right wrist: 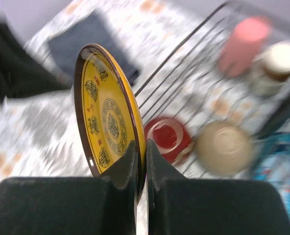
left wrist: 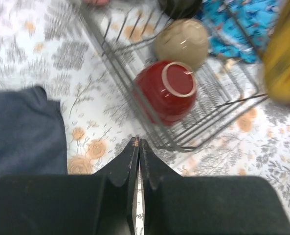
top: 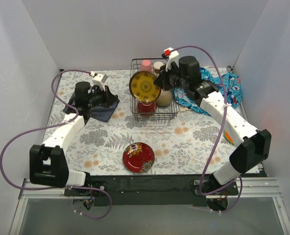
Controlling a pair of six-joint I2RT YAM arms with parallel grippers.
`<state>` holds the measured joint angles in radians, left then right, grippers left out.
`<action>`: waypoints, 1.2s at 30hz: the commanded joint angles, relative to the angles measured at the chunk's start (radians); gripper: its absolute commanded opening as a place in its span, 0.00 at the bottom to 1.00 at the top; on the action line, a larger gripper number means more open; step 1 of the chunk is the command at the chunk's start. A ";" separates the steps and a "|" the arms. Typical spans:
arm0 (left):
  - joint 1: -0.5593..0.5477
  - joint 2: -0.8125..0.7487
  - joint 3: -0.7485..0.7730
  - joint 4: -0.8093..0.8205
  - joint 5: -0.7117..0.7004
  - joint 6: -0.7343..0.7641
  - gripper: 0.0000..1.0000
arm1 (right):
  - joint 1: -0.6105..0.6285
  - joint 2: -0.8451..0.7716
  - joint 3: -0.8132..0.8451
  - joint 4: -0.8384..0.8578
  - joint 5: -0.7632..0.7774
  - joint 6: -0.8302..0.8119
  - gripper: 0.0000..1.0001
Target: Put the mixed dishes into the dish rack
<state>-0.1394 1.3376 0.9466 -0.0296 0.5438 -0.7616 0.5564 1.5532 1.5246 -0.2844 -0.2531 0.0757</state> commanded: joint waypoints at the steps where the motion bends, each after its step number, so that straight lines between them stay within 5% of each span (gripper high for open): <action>1: -0.003 0.161 0.038 0.013 -0.140 -0.102 0.00 | 0.026 -0.004 0.074 0.146 0.487 0.030 0.01; 6: -0.023 0.261 0.078 0.023 -0.136 -0.169 0.00 | 0.074 0.102 0.154 0.240 0.981 -0.020 0.01; 10: -0.063 0.268 0.080 0.056 -0.081 -0.160 0.00 | 0.095 0.149 0.149 0.399 1.106 -0.120 0.01; 24: -0.150 0.218 -0.015 0.062 0.136 -0.156 0.00 | 0.097 0.284 0.144 0.441 1.190 -0.212 0.01; 36: -0.152 0.172 -0.058 0.053 0.165 -0.136 0.00 | 0.099 0.444 0.230 0.499 1.233 -0.297 0.01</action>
<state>-0.2855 1.5860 0.9108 0.0059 0.6773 -0.9123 0.6495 1.9800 1.6756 0.0872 0.9127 -0.1764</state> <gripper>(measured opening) 0.008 0.089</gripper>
